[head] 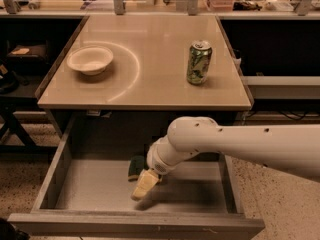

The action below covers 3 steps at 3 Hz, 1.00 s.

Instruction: Pick sponge from top drawer and place on counter

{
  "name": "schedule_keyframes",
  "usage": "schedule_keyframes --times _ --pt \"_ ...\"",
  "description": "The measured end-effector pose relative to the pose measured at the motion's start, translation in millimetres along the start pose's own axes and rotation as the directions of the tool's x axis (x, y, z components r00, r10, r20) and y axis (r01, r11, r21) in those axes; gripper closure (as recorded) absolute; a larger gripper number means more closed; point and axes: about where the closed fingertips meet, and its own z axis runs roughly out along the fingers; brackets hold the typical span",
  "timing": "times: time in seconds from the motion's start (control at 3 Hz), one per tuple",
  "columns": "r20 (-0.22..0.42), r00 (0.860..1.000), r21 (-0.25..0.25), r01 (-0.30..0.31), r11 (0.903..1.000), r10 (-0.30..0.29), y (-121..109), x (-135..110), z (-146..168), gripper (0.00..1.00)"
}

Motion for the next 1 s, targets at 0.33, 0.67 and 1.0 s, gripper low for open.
schedule_keyframes --times 0.33,0.67,1.0 --pt "0.0 1.0 -0.006 0.005 1.0 -0.005 1.1 0.8 7.5 0.0" --pt "0.0 1.0 -0.006 0.005 1.0 -0.005 1.1 0.8 7.7 0.18" --pt "0.0 1.0 -0.006 0.005 1.0 -0.005 1.1 0.8 7.7 0.41"
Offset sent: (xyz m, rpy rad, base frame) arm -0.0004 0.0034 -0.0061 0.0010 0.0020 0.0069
